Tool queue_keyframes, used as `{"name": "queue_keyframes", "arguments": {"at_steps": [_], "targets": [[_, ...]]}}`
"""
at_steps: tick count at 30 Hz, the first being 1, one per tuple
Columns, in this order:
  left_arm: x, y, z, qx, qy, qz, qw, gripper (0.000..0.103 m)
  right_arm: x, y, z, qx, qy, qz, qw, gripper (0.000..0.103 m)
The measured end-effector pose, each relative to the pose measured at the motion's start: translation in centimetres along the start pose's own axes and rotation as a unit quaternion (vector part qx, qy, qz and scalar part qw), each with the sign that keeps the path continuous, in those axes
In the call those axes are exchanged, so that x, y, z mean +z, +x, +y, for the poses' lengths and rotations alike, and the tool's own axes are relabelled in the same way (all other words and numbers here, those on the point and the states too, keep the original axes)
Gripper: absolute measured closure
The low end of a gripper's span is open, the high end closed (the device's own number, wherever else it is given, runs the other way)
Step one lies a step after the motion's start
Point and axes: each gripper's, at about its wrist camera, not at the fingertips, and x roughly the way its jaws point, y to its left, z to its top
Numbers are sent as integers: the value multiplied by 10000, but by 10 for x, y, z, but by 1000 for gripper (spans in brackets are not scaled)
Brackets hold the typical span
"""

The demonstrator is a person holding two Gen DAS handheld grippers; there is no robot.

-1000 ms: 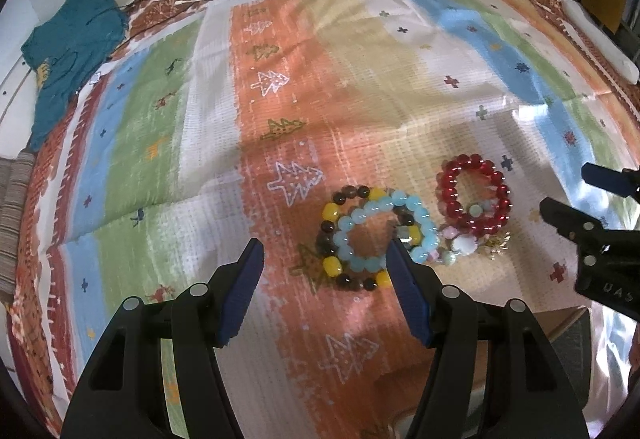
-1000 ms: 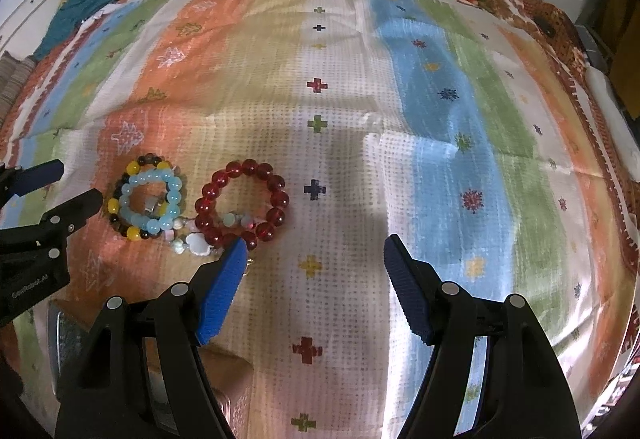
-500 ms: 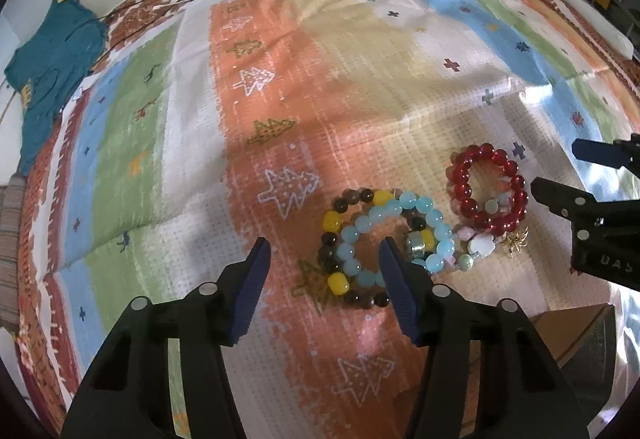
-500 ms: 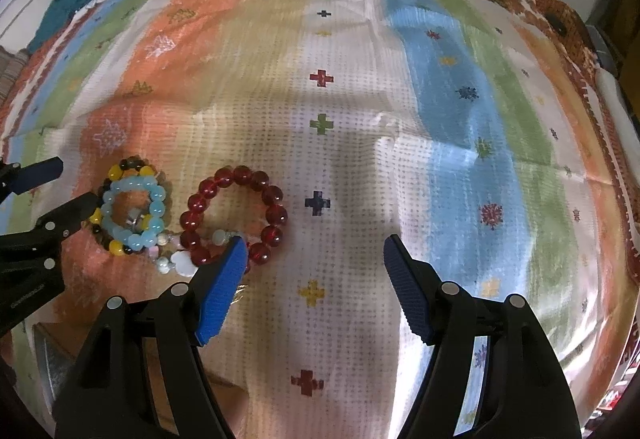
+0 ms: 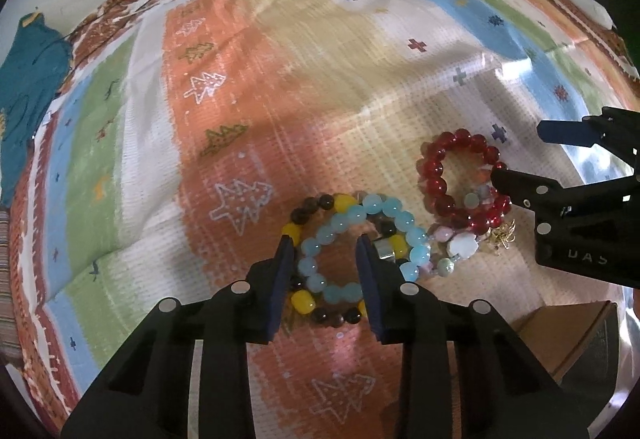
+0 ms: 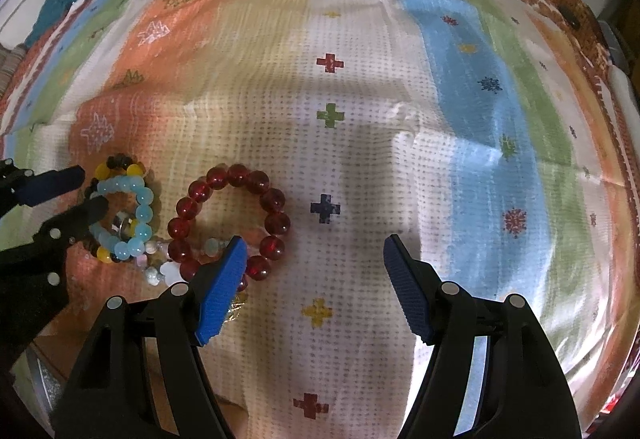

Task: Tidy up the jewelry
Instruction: 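Grasp light-blue bead bracelet with left tool while right tool grasps dark-red bead bracelet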

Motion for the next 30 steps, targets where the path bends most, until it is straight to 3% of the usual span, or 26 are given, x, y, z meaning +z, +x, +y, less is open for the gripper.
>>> {"name": "queue_keyframes", "arguments": {"at_steps": [5, 12, 17, 20, 21, 22, 30], "targets": [[2, 8, -2, -9, 52, 58, 10000, 71, 2, 4, 0, 46, 7, 32, 10000, 34], [-1, 20, 1, 7, 26, 161, 9999, 74, 7, 10, 1, 112, 11, 31, 9999, 50], [-1, 22, 10, -59, -257, 165, 9995, 86, 8, 14, 4, 102, -89, -8, 9999, 61], [-2, 23, 10, -70, -256, 135, 9996, 86, 7, 15, 6, 126, -187, -36, 9997, 72], [-2, 24, 9, -60, -254, 131, 9996, 86, 7, 14, 8, 151, -221, -47, 9996, 84], [-2, 24, 9, -51, -266, 132, 9995, 86, 7, 14, 8, 159, -232, -47, 9996, 89], [-4, 14, 11, -23, -420, 115, 9990, 93, 2, 1, 11, 125, -326, -163, 9993, 89]]}}
